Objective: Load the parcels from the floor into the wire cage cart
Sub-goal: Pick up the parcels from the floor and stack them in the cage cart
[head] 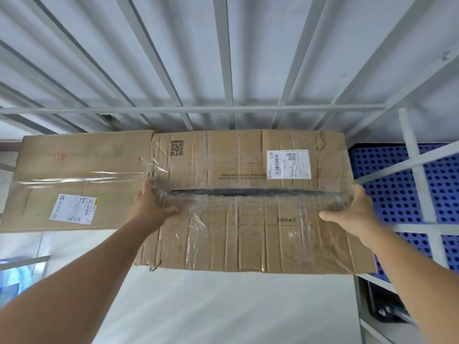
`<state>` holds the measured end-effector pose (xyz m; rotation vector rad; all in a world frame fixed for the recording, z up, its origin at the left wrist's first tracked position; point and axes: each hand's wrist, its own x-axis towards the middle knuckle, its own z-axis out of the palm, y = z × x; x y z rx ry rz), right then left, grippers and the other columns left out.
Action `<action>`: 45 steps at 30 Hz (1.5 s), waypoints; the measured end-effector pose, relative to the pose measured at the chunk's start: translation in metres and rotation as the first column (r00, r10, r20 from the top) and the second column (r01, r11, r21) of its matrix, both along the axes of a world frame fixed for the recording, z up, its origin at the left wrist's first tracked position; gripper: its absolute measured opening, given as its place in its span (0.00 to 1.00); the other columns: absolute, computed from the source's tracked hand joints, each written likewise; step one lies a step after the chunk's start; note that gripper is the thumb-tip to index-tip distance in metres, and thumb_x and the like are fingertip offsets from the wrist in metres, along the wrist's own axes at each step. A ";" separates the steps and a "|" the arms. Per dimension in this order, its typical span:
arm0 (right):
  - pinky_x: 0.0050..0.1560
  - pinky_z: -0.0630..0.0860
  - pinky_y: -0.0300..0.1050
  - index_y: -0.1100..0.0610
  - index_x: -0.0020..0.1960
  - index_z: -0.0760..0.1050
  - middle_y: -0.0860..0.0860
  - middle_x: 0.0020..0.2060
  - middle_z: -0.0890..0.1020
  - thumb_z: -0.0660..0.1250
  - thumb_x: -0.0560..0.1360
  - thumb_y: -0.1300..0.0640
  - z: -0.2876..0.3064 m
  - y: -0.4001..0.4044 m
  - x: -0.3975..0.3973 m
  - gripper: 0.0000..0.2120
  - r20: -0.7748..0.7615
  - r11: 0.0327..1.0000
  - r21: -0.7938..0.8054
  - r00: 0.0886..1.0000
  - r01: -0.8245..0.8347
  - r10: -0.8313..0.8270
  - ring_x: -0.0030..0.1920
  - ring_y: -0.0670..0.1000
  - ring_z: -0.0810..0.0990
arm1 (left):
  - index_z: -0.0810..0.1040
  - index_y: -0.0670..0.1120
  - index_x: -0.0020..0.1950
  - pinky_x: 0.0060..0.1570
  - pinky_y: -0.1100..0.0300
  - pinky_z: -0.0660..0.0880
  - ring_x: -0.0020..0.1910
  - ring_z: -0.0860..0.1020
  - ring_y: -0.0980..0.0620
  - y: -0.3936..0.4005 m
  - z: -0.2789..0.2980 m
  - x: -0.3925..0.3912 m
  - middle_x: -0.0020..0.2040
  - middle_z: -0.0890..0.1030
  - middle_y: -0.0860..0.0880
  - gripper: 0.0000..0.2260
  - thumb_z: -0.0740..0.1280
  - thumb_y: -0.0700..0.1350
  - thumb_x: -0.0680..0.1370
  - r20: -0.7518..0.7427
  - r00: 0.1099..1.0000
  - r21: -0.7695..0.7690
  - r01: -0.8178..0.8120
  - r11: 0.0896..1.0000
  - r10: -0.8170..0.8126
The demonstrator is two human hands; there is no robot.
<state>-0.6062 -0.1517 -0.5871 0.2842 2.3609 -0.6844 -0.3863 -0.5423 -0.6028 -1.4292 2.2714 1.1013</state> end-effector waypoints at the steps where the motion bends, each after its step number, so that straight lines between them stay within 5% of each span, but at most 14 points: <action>1: 0.63 0.69 0.55 0.56 0.73 0.58 0.57 0.70 0.64 0.82 0.61 0.57 -0.008 -0.003 -0.003 0.49 -0.005 1.000 -0.003 1.000 0.000 0.000 0.66 0.58 0.68 | 0.60 0.56 0.68 0.57 0.41 0.76 0.58 0.76 0.42 -0.001 -0.005 -0.004 0.63 0.73 0.45 0.45 0.83 0.45 0.59 -0.001 1.000 -0.004 0.005 1.000 -0.005; 8: 0.68 0.64 0.53 0.50 0.79 0.46 0.53 0.76 0.55 0.81 0.64 0.57 -0.048 -0.017 -0.019 0.56 -0.035 1.000 -0.020 0.999 -0.024 0.024 0.73 0.56 0.62 | 0.60 0.52 0.71 0.57 0.47 0.75 0.57 0.76 0.43 -0.011 -0.049 -0.023 0.63 0.73 0.44 0.43 0.81 0.43 0.63 -0.003 0.998 -0.088 0.055 0.995 -0.055; 13: 0.67 0.66 0.54 0.50 0.77 0.48 0.54 0.75 0.57 0.80 0.65 0.59 -0.064 -0.023 -0.025 0.53 -0.068 0.999 -0.016 0.997 -0.033 0.032 0.72 0.58 0.63 | 0.58 0.55 0.72 0.58 0.43 0.74 0.59 0.76 0.42 -0.014 -0.062 -0.030 0.63 0.74 0.45 0.47 0.82 0.44 0.61 -0.012 1.000 -0.080 0.021 0.997 -0.022; 26: 0.73 0.60 0.57 0.54 0.80 0.40 0.53 0.79 0.47 0.77 0.69 0.49 -0.070 -0.027 -0.031 0.55 -0.022 0.972 0.162 0.984 -0.173 0.179 0.77 0.58 0.56 | 0.49 0.46 0.79 0.70 0.46 0.65 0.72 0.63 0.42 -0.007 -0.059 -0.047 0.76 0.58 0.45 0.47 0.76 0.51 0.69 0.187 0.973 -0.195 0.172 0.966 -0.136; 29: 0.74 0.59 0.61 0.57 0.80 0.42 0.53 0.79 0.47 0.74 0.70 0.43 -0.050 -0.038 -0.020 0.53 -0.068 0.886 0.298 0.918 -0.355 0.391 0.77 0.58 0.53 | 0.50 0.45 0.79 0.73 0.47 0.58 0.75 0.57 0.42 0.002 -0.042 -0.044 0.78 0.55 0.45 0.45 0.73 0.55 0.72 0.247 0.935 -0.240 0.315 0.918 -0.256; 35: 0.76 0.51 0.56 0.54 0.80 0.41 0.52 0.79 0.46 0.70 0.73 0.41 0.022 -0.070 0.016 0.50 -0.140 0.750 0.311 0.753 -0.584 0.644 0.79 0.55 0.47 | 0.51 0.48 0.79 0.75 0.50 0.52 0.77 0.51 0.48 0.031 0.030 -0.039 0.79 0.54 0.48 0.38 0.67 0.58 0.76 0.299 0.823 -0.319 0.563 0.762 -0.483; 39: 0.76 0.48 0.53 0.55 0.80 0.39 0.51 0.79 0.44 0.68 0.74 0.41 0.086 -0.089 0.042 0.49 -0.163 0.686 0.314 0.675 -0.656 0.720 0.79 0.54 0.45 | 0.53 0.48 0.78 0.75 0.51 0.52 0.77 0.52 0.50 0.046 0.093 -0.024 0.78 0.56 0.49 0.35 0.64 0.59 0.77 0.277 0.793 -0.368 0.609 0.703 -0.542; 45: 0.76 0.47 0.49 0.55 0.80 0.38 0.51 0.79 0.42 0.66 0.76 0.41 0.187 -0.111 0.098 0.47 -0.220 0.630 0.293 0.591 -0.719 0.776 0.79 0.53 0.45 | 0.52 0.49 0.79 0.75 0.53 0.51 0.77 0.52 0.49 0.065 0.192 0.021 0.78 0.55 0.50 0.35 0.64 0.58 0.78 0.174 0.847 -0.416 0.526 0.742 -0.503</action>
